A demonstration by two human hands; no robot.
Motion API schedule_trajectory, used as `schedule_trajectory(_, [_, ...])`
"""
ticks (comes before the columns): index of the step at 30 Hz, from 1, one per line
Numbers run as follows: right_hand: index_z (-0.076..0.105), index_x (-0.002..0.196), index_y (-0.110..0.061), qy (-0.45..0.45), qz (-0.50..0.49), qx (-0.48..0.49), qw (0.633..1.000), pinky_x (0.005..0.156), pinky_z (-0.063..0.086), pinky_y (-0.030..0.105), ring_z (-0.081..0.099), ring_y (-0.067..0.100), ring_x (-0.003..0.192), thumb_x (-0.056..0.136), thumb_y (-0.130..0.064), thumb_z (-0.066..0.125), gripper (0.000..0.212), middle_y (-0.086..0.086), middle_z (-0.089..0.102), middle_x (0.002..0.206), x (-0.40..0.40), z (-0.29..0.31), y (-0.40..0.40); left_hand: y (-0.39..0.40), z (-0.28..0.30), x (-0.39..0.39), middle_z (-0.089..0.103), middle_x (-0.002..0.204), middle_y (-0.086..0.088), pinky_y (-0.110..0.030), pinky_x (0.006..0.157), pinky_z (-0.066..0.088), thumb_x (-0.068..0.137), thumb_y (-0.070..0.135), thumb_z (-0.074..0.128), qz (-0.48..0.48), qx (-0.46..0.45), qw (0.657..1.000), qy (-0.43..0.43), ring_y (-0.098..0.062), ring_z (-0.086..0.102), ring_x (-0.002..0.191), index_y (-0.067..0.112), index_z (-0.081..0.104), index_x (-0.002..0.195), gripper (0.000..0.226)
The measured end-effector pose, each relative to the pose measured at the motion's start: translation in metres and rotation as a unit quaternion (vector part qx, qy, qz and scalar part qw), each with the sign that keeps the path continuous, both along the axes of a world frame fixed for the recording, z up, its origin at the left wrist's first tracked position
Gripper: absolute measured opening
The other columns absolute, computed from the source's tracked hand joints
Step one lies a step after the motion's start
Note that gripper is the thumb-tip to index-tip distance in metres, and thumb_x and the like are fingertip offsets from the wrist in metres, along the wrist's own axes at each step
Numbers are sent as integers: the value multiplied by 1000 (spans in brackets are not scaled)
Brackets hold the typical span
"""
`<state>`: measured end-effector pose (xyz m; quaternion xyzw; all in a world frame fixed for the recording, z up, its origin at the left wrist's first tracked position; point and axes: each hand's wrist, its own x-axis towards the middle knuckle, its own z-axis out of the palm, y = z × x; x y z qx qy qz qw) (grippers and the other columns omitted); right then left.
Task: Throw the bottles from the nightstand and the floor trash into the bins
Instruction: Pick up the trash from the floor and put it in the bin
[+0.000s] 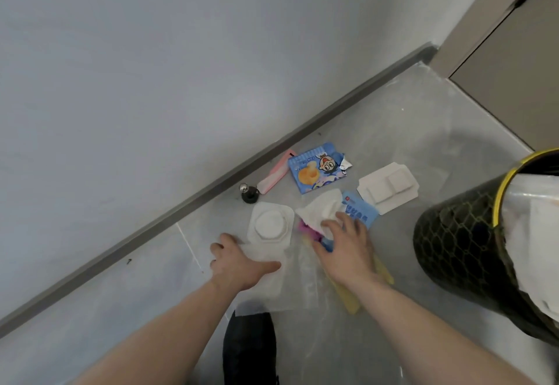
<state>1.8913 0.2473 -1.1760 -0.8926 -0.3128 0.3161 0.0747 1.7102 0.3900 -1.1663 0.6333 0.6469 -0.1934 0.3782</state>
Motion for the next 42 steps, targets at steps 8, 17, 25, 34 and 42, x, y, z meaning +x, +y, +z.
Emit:
schedule_trajectory(8, [71, 81, -25, -40, -169, 76, 982, 96, 41, 36, 46, 24, 109, 90, -63, 61, 41, -2, 54, 104, -10, -3, -27, -5, 3, -8, 64, 107, 8, -35, 81, 57, 62, 44, 95, 25, -31, 989, -144, -16, 64, 96, 22, 54, 115, 71])
schedule_trajectory(17, [47, 132, -18, -10, -362, 47, 931, 100, 45, 45, 50, 38, 119, 64, -32, 96, 84, 14, 42, 136, -1, -3, -39, -5, 47, -16, 78, 102, 6, -22, 76, 58, 76, 16, 90, 48, -86, 954, -283, -10, 74, 94, 22, 69, 112, 42])
schedule_trajectory(25, [27, 143, -25, 130, -469, 111, 866, 83, 61, 45, 65, 25, 93, 69, 5, 85, 99, 4, 63, 113, 6, 11, -42, 19, 77, 1, 77, 108, 0, -35, 88, 59, 67, 30, 88, -37, -97, 941, -323, -17, 74, 100, 19, 69, 116, 53])
schedule_trajectory(34, [68, 108, -17, 133, -519, 227, 813, 77, 56, 36, 70, 22, 88, 84, -15, 79, 27, 1, 73, 100, 41, 41, -35, 68, 83, 94, 64, 107, 8, -21, 74, 51, 70, 22, 89, -380, -74, 909, -153, -10, 64, 94, 27, 63, 112, 49])
schedule_trajectory(42, [67, 109, -17, 72, -541, 208, 812, 86, 57, 41, 68, 30, 102, 85, -16, 75, 26, 5, 71, 108, 97, 15, 19, 71, 45, 149, 47, 139, -2, -31, 111, 38, 78, 28, 80, -562, 41, 823, -71, -22, 41, 136, 27, 63, 125, 49])
